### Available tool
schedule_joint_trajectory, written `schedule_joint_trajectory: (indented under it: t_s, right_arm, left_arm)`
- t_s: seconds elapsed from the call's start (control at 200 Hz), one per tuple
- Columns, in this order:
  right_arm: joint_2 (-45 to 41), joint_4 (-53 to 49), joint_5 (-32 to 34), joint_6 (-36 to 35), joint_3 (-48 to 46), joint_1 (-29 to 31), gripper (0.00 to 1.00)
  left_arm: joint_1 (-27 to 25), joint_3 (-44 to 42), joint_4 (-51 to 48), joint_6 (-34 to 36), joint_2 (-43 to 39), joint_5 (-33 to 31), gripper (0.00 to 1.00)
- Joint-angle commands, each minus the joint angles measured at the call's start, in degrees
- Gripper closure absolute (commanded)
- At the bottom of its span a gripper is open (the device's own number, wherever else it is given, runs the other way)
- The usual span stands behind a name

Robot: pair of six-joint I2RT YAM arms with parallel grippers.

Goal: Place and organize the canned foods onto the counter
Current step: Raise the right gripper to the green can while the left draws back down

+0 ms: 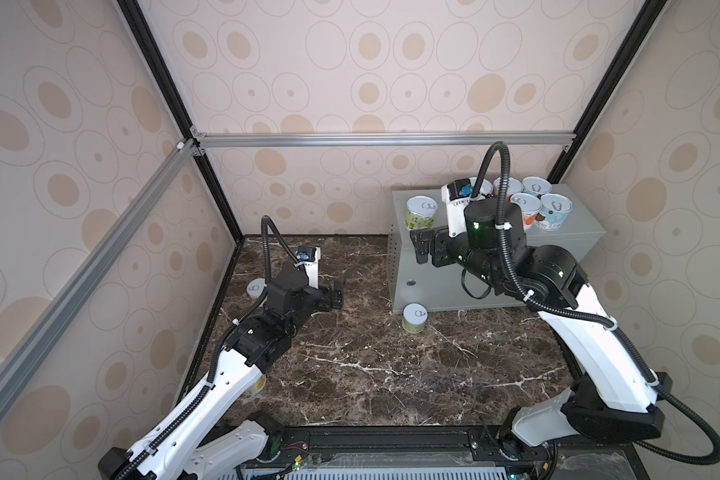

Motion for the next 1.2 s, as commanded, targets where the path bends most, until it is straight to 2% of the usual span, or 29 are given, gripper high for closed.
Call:
schedule_joint_trajectory:
  t_s: [0.0, 0.145, 0.325, 0.665, 1.12, 1.195]
  right_arm:
    - [5.06, -7.44, 2.52, -0.88, 8.44, -0.5, 0.01]
    - [11.04, -10.15, 3.44, -1.18, 19.13, -1.0, 0.01]
    - [16.61, -11.87, 2.27, -0.51, 25.81, -3.36, 0.01]
    - [21.01, -10.05, -4.56, 2.25, 26.24, -8.41, 0.01]
    - [26.21, -9.8, -7.71, 2.27, 28.63, -12.01, 0.0]
    - [26.72, -9.78, -7.55, 1.96, 28.63, -12.24, 0.03]
  left_arm:
    - [0.31, -0.99, 1.43, -0.48, -2.28, 0.45, 0.01]
    - [0.37, -2.99, 1.89, -0.21, -3.0, 0.51, 0.01]
    - [0.36, -5.29, 3.08, -0.47, -3.48, 1.75, 0.01]
    - [0.35, -6.07, 4.09, -0.64, -1.71, 4.4, 0.01]
    - [0.45, -6.22, 4.08, -0.3, -0.36, 4.55, 0.01]
    - [0.48, -6.24, 4.06, -0.29, -0.23, 4.47, 0.01]
